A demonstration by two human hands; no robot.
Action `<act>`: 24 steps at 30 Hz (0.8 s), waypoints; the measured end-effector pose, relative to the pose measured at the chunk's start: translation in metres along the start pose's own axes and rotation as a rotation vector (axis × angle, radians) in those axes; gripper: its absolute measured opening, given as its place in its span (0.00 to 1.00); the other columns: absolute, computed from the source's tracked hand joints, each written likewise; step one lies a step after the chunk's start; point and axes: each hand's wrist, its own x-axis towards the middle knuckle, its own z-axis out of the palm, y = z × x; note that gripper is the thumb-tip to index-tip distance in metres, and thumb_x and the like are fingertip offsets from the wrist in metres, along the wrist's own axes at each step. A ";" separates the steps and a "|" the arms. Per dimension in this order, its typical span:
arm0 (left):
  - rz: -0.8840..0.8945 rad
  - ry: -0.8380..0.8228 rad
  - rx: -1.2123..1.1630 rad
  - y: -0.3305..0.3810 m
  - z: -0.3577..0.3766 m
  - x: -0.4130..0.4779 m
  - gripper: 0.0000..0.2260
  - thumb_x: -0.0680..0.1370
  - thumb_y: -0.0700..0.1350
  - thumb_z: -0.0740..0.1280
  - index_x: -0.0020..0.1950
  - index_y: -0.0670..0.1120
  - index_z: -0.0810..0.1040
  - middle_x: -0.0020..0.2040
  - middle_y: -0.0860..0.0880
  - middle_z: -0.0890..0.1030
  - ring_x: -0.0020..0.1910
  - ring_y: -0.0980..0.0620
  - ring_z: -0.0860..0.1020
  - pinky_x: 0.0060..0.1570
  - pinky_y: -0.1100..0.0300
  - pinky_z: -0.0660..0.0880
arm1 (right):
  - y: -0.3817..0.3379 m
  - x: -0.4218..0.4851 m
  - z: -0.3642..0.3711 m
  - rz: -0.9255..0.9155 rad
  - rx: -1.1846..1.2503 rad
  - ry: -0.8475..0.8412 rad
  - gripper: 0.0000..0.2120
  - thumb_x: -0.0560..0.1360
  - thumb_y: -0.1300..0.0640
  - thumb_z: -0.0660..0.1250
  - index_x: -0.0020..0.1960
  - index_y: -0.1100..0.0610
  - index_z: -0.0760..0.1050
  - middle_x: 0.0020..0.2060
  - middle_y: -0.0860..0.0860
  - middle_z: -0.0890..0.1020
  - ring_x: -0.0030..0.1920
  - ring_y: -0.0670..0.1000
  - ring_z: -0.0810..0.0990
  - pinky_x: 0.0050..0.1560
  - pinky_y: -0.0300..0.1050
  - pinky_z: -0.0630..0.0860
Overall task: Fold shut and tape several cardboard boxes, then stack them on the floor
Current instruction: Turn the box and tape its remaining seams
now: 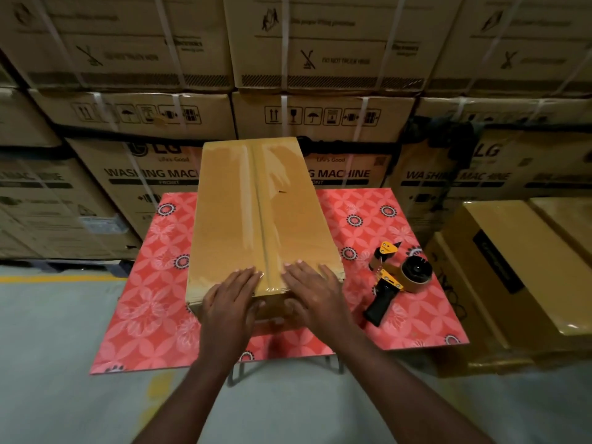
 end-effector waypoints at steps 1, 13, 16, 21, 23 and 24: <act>0.005 0.017 0.007 0.000 0.001 -0.001 0.24 0.76 0.49 0.67 0.73 0.51 0.74 0.74 0.53 0.73 0.73 0.50 0.70 0.67 0.49 0.63 | 0.004 -0.006 -0.002 0.036 -0.015 0.006 0.34 0.71 0.51 0.78 0.74 0.51 0.71 0.74 0.48 0.73 0.75 0.52 0.69 0.74 0.59 0.62; -0.074 0.082 0.046 0.010 0.010 0.004 0.23 0.75 0.57 0.65 0.68 0.51 0.79 0.68 0.54 0.78 0.68 0.48 0.74 0.63 0.45 0.66 | 0.116 -0.072 -0.004 1.459 0.218 -0.022 0.41 0.66 0.56 0.82 0.71 0.65 0.65 0.68 0.65 0.71 0.68 0.66 0.71 0.63 0.62 0.74; -0.088 0.036 0.054 0.009 0.010 0.001 0.25 0.73 0.58 0.66 0.69 0.52 0.78 0.69 0.54 0.77 0.69 0.48 0.74 0.63 0.43 0.66 | 0.157 -0.088 0.015 1.776 1.033 0.056 0.31 0.70 0.54 0.79 0.66 0.67 0.72 0.58 0.63 0.81 0.54 0.61 0.81 0.45 0.53 0.78; -0.135 -0.053 0.048 0.015 0.001 0.004 0.26 0.72 0.58 0.66 0.70 0.54 0.76 0.71 0.57 0.74 0.70 0.48 0.72 0.65 0.45 0.64 | 0.186 -0.083 0.022 1.763 1.445 0.091 0.15 0.78 0.55 0.71 0.60 0.62 0.76 0.51 0.58 0.82 0.49 0.59 0.81 0.50 0.54 0.79; -0.186 -0.092 0.024 0.017 -0.005 0.006 0.26 0.73 0.60 0.65 0.70 0.56 0.75 0.72 0.59 0.73 0.70 0.50 0.72 0.65 0.44 0.65 | 0.189 -0.071 0.026 1.770 1.443 0.089 0.11 0.80 0.53 0.70 0.56 0.60 0.78 0.44 0.56 0.81 0.43 0.56 0.80 0.46 0.52 0.79; -0.205 -0.108 0.005 0.019 -0.007 0.007 0.25 0.74 0.61 0.65 0.71 0.57 0.74 0.72 0.60 0.72 0.70 0.51 0.71 0.65 0.44 0.65 | 0.191 -0.064 0.029 1.794 1.411 0.108 0.10 0.79 0.51 0.70 0.54 0.58 0.78 0.40 0.53 0.80 0.39 0.53 0.79 0.39 0.49 0.78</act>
